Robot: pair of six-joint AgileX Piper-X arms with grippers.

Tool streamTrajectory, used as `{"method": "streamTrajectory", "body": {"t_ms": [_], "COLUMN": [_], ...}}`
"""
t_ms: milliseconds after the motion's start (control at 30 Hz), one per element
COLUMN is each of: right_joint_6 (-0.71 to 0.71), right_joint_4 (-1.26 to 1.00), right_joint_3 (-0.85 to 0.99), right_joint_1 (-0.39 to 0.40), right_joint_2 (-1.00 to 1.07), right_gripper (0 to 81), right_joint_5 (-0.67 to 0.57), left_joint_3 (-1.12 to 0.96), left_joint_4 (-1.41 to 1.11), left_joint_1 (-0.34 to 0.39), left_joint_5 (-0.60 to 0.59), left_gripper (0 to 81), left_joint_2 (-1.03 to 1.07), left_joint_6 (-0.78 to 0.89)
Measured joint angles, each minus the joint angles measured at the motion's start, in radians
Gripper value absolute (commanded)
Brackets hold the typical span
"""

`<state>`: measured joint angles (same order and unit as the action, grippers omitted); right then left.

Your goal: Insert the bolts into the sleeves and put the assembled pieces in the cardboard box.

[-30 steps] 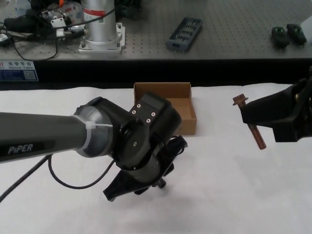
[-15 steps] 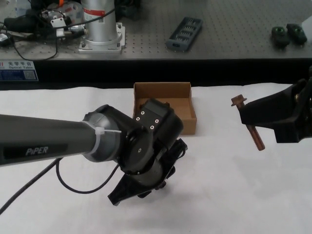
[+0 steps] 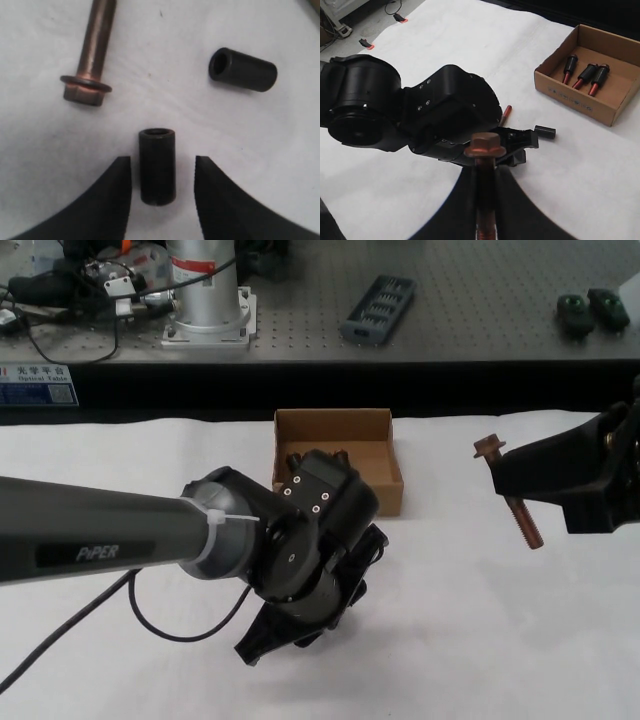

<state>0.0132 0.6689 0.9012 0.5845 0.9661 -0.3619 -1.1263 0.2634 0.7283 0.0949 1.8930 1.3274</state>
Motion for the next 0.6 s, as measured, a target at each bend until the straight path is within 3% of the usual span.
{"method": "streamTrajectory", "body": {"t_ms": [233, 333, 600], "right_joint_6": [0.000, 0.000, 0.000], "right_joint_4": [0.000, 0.000, 0.000], "right_joint_3": [0.000, 0.000, 0.000], "right_joint_1": [0.000, 0.000, 0.000], "right_joint_2": [0.000, 0.000, 0.000], "right_gripper": [2.5, 2.5, 2.5], "right_joint_5": [0.000, 0.000, 0.000], "left_joint_3": [0.000, -0.002, -0.010], "left_joint_4": [0.000, 0.004, 0.045], "left_joint_1": [0.000, 0.000, 0.000], "left_joint_5": [-0.030, -0.055, -0.169], "left_gripper": [11.7, 1.5, 0.6], "left_joint_2": [0.001, 0.001, -0.003], "left_joint_6": [0.000, 0.000, -0.055]}}
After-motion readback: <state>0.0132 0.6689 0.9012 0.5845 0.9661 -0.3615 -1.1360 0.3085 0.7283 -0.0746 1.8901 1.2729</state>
